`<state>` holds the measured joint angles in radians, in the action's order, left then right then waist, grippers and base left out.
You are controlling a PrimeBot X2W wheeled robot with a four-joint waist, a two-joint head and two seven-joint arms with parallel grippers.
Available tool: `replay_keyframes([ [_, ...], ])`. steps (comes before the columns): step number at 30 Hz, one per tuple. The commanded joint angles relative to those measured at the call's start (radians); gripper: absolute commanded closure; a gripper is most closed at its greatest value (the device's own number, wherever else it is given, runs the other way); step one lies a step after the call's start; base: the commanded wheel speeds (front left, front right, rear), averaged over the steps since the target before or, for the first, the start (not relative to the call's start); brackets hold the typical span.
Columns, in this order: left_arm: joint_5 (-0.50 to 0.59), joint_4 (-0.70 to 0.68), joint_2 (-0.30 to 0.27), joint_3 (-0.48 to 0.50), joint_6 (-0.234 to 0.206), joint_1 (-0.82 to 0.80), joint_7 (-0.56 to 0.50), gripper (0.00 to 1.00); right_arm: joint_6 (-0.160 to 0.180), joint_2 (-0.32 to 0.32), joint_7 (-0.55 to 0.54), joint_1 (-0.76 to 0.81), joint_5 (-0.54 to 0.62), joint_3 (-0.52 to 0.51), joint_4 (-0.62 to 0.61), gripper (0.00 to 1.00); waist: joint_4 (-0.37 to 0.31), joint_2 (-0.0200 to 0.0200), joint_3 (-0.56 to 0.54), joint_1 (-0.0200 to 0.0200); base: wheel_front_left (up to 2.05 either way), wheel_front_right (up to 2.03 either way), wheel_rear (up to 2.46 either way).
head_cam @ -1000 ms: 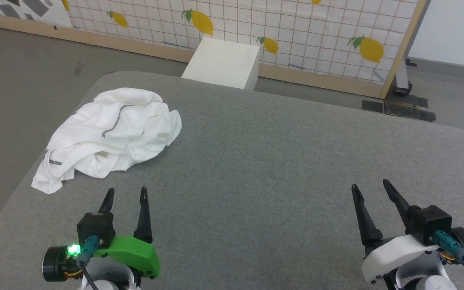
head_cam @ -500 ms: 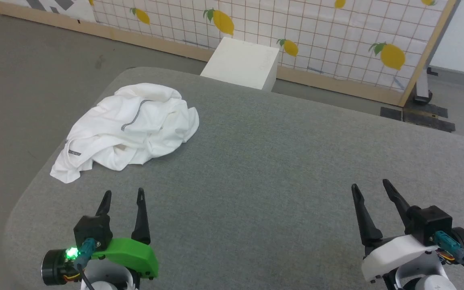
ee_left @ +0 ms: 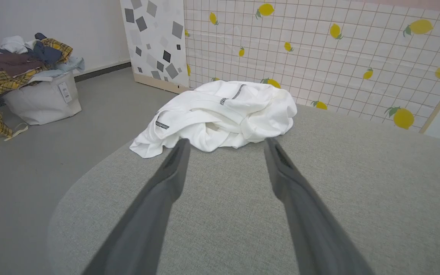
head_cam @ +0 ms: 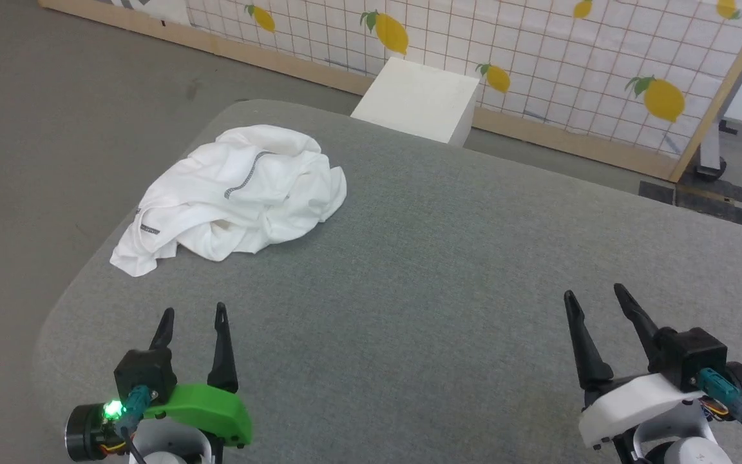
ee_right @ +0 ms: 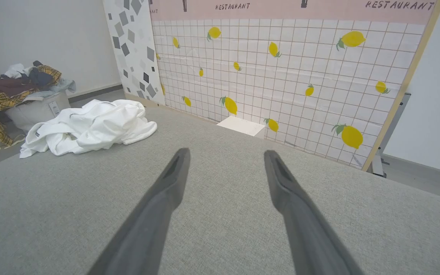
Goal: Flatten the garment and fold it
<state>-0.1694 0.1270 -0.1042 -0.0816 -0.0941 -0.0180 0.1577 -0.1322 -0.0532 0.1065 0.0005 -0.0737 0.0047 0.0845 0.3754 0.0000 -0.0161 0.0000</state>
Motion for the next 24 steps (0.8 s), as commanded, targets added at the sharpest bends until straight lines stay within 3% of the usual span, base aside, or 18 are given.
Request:
replay_keyframes([
  [1,-0.013,0.006,-0.008,-0.004,-0.008,-0.018,0.011,0.00,0.001,0.002,0.011,-0.015,-0.011,-0.002,0.006,0.00,0.010,0.0000,0.000,0.0000,0.00,0.00,0.00],
  [24,-0.068,0.035,-0.035,-0.023,-0.048,-0.020,0.059,0.00,0.001,0.002,0.052,-0.026,-0.058,-0.004,0.044,0.00,0.101,0.0000,-0.008,0.0000,0.00,0.00,0.00],
])
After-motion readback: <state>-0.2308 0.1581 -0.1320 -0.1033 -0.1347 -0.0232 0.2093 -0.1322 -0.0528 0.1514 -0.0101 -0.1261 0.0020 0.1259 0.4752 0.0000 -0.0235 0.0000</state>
